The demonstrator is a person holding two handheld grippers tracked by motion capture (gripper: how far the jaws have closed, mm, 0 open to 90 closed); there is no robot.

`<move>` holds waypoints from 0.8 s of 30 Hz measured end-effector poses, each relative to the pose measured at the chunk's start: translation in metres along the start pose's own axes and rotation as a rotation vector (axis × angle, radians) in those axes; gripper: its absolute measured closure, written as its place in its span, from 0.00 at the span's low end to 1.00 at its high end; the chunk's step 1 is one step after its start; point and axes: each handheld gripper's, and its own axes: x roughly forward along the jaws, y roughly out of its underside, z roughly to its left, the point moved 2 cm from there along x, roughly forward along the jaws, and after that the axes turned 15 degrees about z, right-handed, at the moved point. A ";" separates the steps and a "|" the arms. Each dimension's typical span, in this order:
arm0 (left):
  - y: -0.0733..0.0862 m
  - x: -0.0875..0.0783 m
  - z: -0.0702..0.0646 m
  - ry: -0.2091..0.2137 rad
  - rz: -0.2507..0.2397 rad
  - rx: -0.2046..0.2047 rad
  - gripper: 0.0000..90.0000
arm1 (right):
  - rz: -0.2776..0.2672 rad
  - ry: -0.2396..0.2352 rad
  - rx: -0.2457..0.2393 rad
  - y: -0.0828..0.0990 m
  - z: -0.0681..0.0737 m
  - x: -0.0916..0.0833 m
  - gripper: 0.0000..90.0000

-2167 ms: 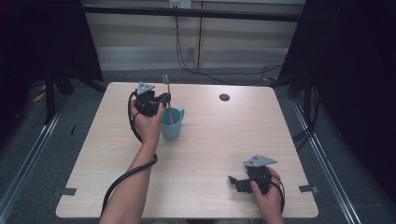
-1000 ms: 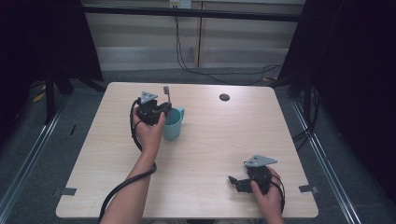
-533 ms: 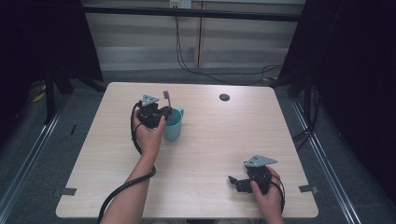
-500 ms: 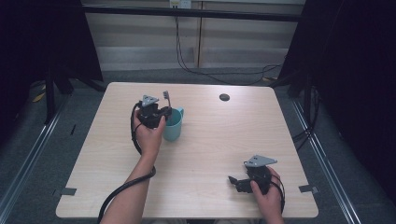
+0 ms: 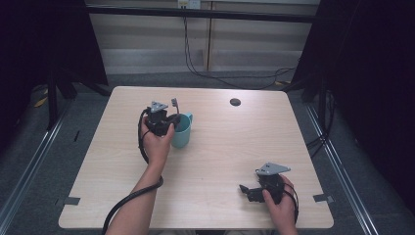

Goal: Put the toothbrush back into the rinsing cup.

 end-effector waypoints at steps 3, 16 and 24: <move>0.000 0.000 0.000 0.002 0.004 0.009 0.88 | 0.000 0.000 0.000 0.000 0.000 0.000 0.14; -0.001 -0.003 0.000 0.017 0.002 0.007 0.76 | 0.000 -0.001 -0.001 0.000 0.000 0.000 0.14; -0.004 -0.014 0.000 0.016 -0.014 0.015 0.74 | 0.001 -0.001 -0.001 0.000 0.000 0.000 0.14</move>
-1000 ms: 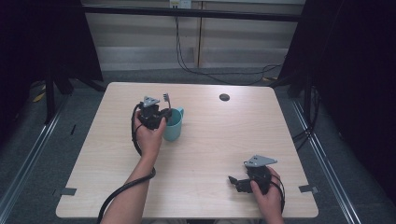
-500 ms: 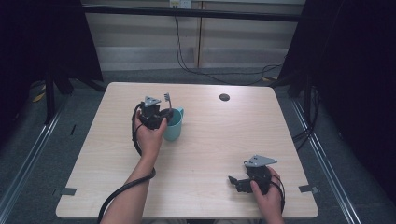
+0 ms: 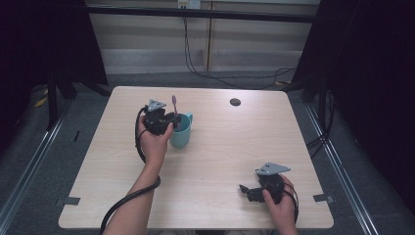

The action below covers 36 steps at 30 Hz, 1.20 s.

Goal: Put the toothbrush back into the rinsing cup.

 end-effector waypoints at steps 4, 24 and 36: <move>0.001 -0.004 0.001 -0.002 0.000 0.000 0.72 | 0.001 0.002 -0.001 0.000 0.000 0.000 0.14; 0.009 -0.030 0.012 0.008 0.021 -0.006 0.57 | 0.001 0.002 -0.002 0.000 0.000 0.000 0.14; 0.016 -0.038 0.018 0.022 0.058 -0.016 0.48 | 0.001 0.002 -0.002 0.000 0.000 0.000 0.14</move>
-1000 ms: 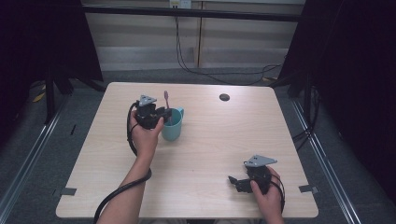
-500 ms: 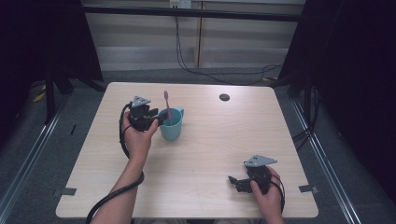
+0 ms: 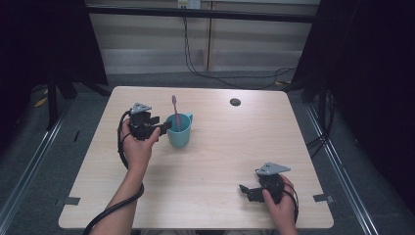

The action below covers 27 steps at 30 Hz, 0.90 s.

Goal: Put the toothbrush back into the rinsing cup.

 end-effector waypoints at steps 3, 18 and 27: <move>0.002 -0.001 0.000 0.009 0.004 -0.003 0.45 | 0.000 0.000 0.000 0.000 0.000 0.000 0.14; 0.009 -0.011 0.002 0.002 0.004 0.001 0.40 | 0.000 -0.001 0.000 0.000 0.000 0.000 0.14; 0.018 -0.015 0.004 -0.011 0.014 0.013 0.38 | 0.000 -0.001 0.000 0.000 0.000 0.000 0.14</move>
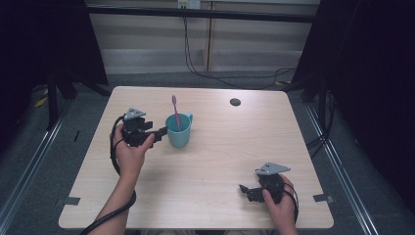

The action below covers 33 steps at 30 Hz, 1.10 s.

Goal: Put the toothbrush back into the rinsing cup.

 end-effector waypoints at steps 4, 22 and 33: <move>0.003 0.000 0.000 0.002 0.010 0.006 0.38 | 0.000 0.000 0.000 0.000 0.000 0.000 0.14; 0.018 0.002 -0.005 0.070 0.027 0.020 0.28 | 0.000 0.000 0.001 0.000 0.000 0.000 0.14; 0.032 0.004 -0.009 0.086 0.050 0.042 0.22 | 0.001 -0.001 0.001 0.000 0.000 0.000 0.14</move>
